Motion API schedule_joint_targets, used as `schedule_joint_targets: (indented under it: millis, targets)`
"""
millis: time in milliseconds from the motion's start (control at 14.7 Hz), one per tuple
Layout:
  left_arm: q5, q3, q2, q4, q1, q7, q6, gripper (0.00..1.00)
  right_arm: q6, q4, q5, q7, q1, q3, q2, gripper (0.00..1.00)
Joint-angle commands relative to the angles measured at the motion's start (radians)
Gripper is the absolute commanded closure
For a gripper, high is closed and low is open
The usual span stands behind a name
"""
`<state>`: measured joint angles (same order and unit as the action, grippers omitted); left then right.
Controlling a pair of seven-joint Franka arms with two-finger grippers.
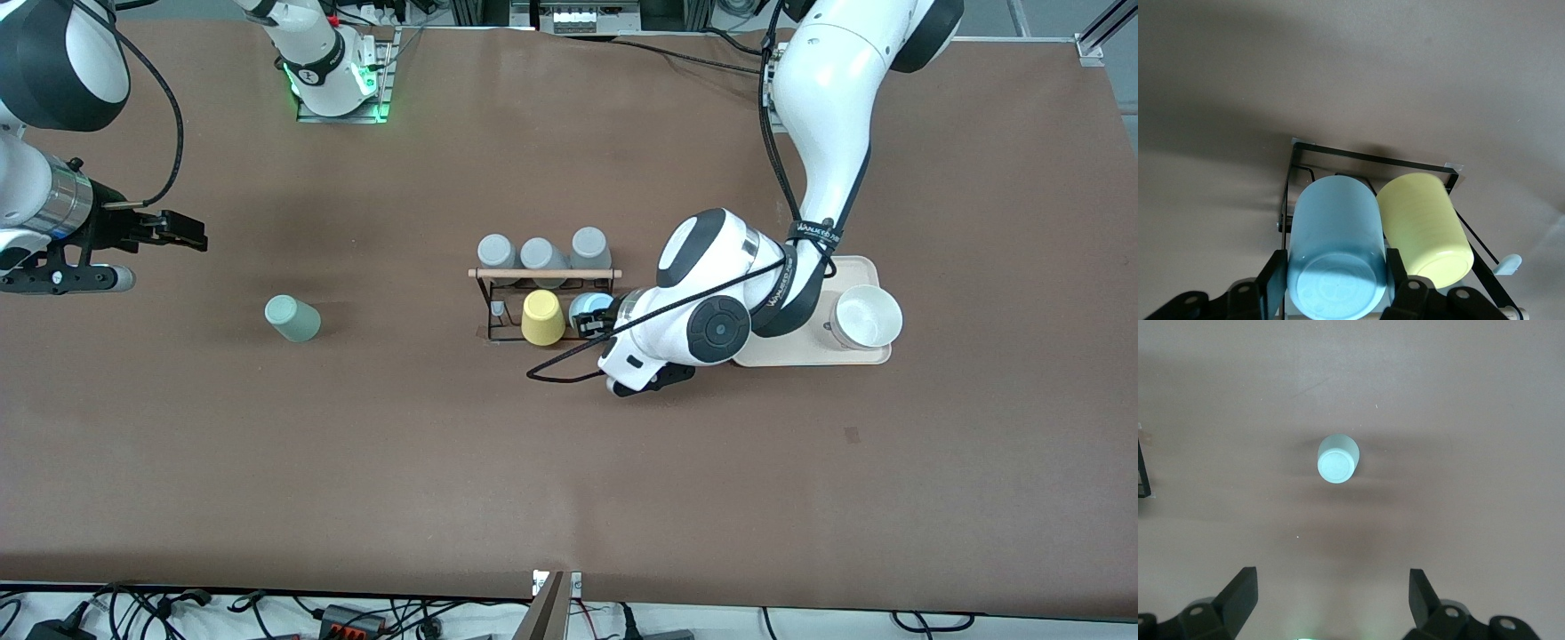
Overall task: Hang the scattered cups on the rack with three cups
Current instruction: 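Open the left gripper to set the cup beside the yellow cup, then grasp the teal cup with the right gripper while the left gripper withdraws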
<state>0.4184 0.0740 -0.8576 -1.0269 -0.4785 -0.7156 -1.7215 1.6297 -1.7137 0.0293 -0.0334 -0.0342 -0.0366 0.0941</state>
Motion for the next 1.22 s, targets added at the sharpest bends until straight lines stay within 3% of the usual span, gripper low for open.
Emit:
schedule_joint_targets:
  millis: [0,271,543,679,882,1154]
  targets:
    - [0.006,-0.022,0.006,0.022,-0.002,0.005,0.011,0.00,-0.008,0.002,-0.006,-0.011,-0.003,0.000,-0.004,0.00]
    - [-0.049,-0.043,0.084,0.028,0.069,0.007,0.045,0.00,-0.008,0.002,-0.006,-0.011,-0.003,0.000,-0.004,0.00]
    - [-0.130,-0.028,0.218,0.027,0.266,0.025,0.207,0.00,0.001,0.000,-0.008,0.000,-0.001,0.000,0.004,0.00]
    - [-0.135,-0.043,0.285,0.028,0.299,0.131,0.310,0.00,0.024,0.002,-0.009,0.004,0.002,0.000,0.042,0.00]
    - [-0.132,-0.039,0.356,0.027,0.374,0.217,0.445,0.00,0.114,-0.003,-0.012,0.006,0.007,-0.002,0.120,0.00]
    - [-0.176,-0.036,0.389,0.024,0.394,0.228,0.557,0.00,0.315,-0.107,-0.014,0.009,0.037,-0.002,0.171,0.00]
